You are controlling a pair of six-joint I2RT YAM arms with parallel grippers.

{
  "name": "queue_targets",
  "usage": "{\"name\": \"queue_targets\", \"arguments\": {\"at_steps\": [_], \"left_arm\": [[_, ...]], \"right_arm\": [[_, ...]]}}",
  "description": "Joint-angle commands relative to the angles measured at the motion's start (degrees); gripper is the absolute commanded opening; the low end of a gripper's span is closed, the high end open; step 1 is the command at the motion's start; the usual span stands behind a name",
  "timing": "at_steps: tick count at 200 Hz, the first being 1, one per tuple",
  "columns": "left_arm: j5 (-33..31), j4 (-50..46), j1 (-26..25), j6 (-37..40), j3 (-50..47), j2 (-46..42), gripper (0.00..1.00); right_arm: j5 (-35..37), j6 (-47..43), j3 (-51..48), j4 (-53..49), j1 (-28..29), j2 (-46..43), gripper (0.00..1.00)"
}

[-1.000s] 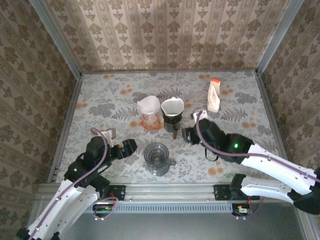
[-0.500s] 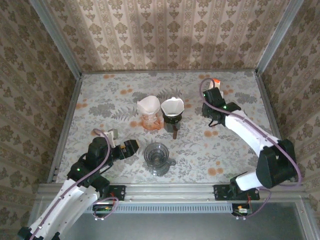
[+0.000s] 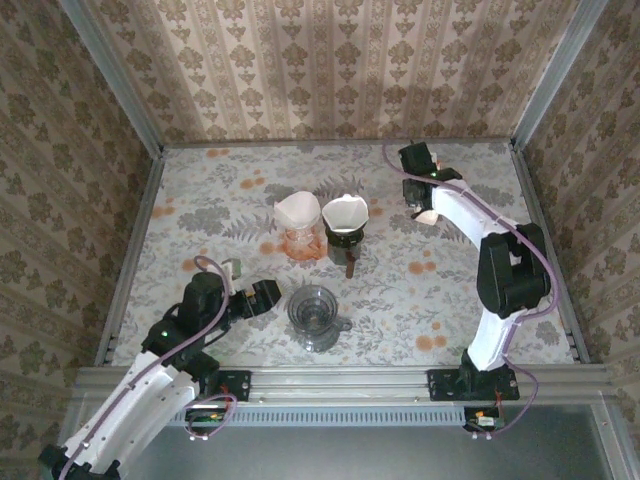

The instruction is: Place the coffee filter in the dripper

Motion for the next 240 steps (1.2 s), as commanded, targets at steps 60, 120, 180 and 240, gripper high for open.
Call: {"name": "queue_targets", "arguments": {"at_steps": [60,120,180,240], "left_arm": [[2.50,5.35,0.98,-1.41,-0.56,4.89,1.00],[2.94,6.65,1.33,-1.68,-0.69,6.83,1.00],[4.03,8.73,1.40,-2.12,-0.73,9.10,1.00],[4.43,9.02,1.51,-2.27,-0.64,9.57,1.00]], "right_arm": [[6.09,-7.54,7.48,-0.57,-0.76,7.29,0.24],[10.32,-10.48,9.91,0.87,-0.88,11.21,0.25],[11.44,-11.57,11.13,1.41,-0.88,13.63,0.27],[11.03,-11.26,12.01,1.21,-0.83,14.77,0.10]]}}
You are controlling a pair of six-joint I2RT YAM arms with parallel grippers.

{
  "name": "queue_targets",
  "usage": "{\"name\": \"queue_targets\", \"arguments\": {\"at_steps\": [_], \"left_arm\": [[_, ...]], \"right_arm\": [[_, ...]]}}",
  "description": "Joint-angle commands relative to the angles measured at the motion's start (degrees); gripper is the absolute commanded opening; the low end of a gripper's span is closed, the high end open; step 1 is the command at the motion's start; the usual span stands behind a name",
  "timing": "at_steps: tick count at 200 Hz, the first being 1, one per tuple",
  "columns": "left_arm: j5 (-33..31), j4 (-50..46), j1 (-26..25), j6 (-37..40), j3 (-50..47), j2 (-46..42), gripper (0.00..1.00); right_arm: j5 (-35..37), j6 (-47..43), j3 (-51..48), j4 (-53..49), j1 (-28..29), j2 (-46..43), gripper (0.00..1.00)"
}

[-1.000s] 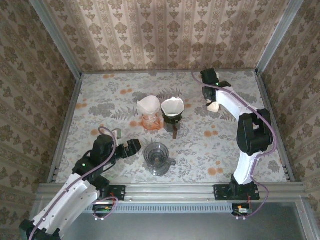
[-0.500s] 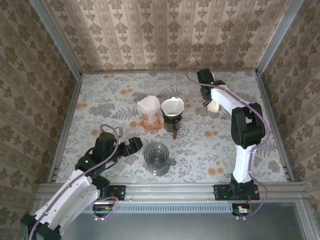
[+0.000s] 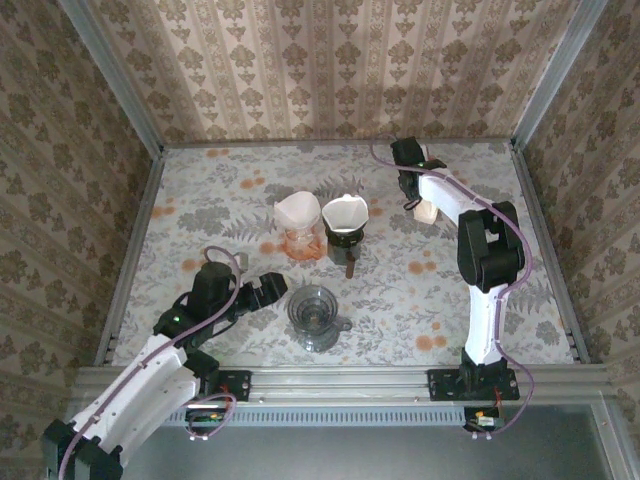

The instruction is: Place the coffee filter in the dripper

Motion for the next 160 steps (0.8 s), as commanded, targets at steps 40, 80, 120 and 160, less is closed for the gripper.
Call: {"name": "queue_targets", "arguments": {"at_steps": [40,80,120,160], "left_arm": [[1.81,1.69,0.35,-0.17,-0.13,0.59,1.00],[2.91,1.76,0.35,0.90,1.26,0.77,1.00],[3.59,0.84,0.44,1.98,2.90,0.55,1.00],[4.05,-1.63,0.53,4.35,5.71,-0.19,1.00]], "right_arm": [[1.61,-0.10,-1.28,2.26,0.29,-1.91,0.00],[1.87,2.03,-3.78,1.91,2.07,-9.38,0.00],[3.47,5.98,-9.66,1.20,5.37,-19.01,0.00],[7.19,7.78,-16.29,-0.57,10.27,-30.12,0.00]]}}
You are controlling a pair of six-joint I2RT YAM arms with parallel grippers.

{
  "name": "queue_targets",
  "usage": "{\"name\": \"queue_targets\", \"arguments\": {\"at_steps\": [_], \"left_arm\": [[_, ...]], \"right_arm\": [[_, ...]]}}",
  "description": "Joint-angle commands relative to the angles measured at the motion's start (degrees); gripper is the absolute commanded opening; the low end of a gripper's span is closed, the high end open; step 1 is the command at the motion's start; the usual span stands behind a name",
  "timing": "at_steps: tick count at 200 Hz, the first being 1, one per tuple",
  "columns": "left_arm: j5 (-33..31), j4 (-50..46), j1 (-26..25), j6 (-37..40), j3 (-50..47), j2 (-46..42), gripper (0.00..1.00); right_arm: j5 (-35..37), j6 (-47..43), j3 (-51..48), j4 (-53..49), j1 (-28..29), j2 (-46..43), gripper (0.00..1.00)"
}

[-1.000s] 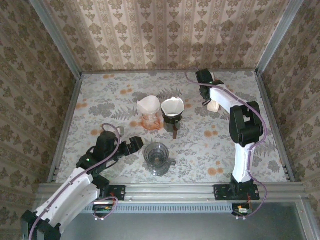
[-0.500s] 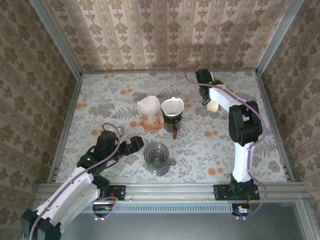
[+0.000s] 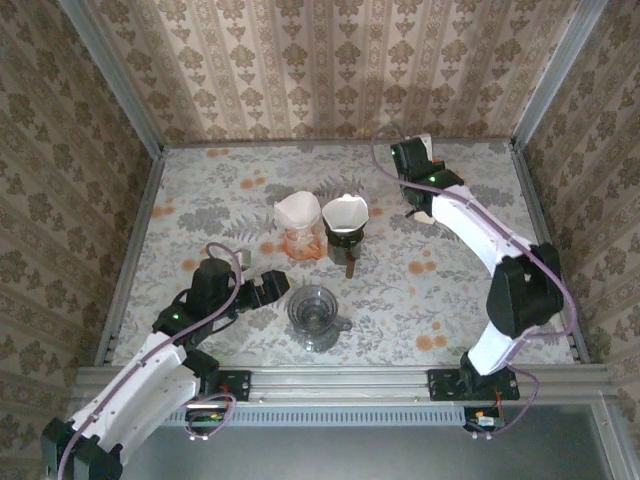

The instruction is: Place the coffee filter in the dripper

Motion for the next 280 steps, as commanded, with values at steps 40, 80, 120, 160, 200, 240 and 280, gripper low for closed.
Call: {"name": "queue_targets", "arguments": {"at_steps": [40,80,120,160,200,240,280], "left_arm": [[0.22,-5.07,0.70,5.45,5.80,-2.15,1.00],[-0.84,-7.39,1.05,6.84,6.51,-4.25,1.00],[-1.95,-10.21,1.57,8.13,7.24,-5.70,1.00],[-2.26,-11.42,1.93,8.13,7.04,-7.52,1.00],[-1.76,-11.60,2.11,7.78,6.09,-9.01,1.00],[-0.61,-10.99,2.29,7.46,5.12,-10.14,1.00],[0.61,-9.94,2.29,7.42,4.15,-10.25,1.00]], "right_arm": [[5.92,6.01,-6.91,-9.65,12.03,-17.96,0.00],[-1.24,10.54,-2.50,-24.63,26.63,-26.12,0.00],[-15.60,15.34,9.48,-40.73,35.98,-25.92,0.00],[-27.95,17.49,23.56,-53.01,41.04,-18.58,0.00],[-37.25,18.63,29.54,-58.83,41.72,-10.39,0.00],[-41.35,19.68,32.16,-61.37,41.72,-5.21,0.00],[-43.34,20.00,35.67,-61.98,41.72,-1.36,0.00]]}}
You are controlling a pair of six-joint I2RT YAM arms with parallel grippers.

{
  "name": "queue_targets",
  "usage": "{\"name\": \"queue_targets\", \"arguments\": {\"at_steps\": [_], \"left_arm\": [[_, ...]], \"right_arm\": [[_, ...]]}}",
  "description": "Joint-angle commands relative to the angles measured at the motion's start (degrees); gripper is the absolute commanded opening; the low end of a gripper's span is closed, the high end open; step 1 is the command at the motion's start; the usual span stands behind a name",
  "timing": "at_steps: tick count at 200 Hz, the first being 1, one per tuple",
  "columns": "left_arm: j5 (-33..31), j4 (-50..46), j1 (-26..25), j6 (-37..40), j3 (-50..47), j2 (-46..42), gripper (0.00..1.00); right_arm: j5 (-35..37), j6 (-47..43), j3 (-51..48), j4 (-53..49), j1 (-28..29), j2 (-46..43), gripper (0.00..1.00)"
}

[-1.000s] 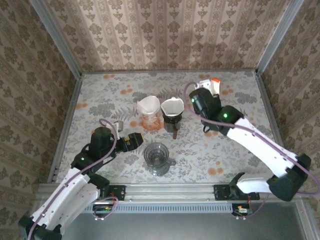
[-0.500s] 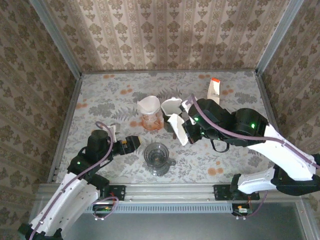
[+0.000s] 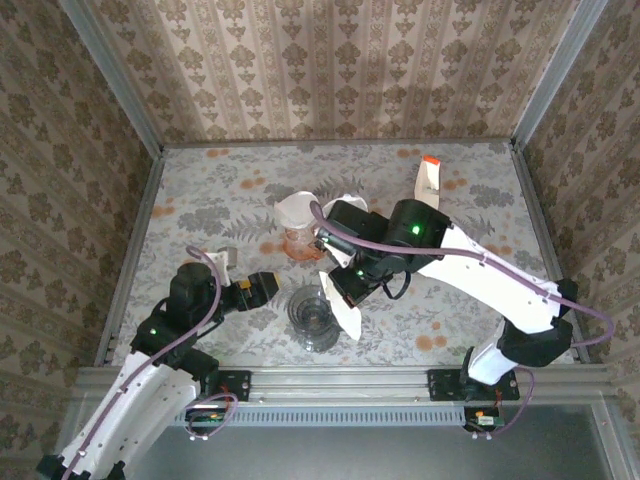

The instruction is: Place the coffee filter in the dripper

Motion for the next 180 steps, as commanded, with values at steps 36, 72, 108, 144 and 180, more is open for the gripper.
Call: {"name": "queue_targets", "arguments": {"at_steps": [36,72,108,144,180], "left_arm": [[2.59,1.17,0.47,0.47,-1.59,-0.97,1.00],[3.65,1.55,0.49,0.18,-1.55,-1.15,1.00],[4.35,1.47,0.49,0.27,-1.55,-2.16,1.00],[4.70,1.46,0.49,0.54,-1.64,-3.82,1.00],[5.23,1.37,0.49,0.85,-1.45,-3.88,1.00]], "right_arm": [[-2.30,0.86,5.97,-4.09,0.23,5.08,0.00],[-2.31,0.25,6.40,-3.52,-0.49,8.85,0.00],[-0.97,-0.12,6.76,-3.11,-1.68,11.68,0.00],[0.32,-0.73,6.93,-2.55,-1.73,13.99,0.00],[5.13,-1.10,10.73,-5.54,-1.15,16.16,0.00]]}}
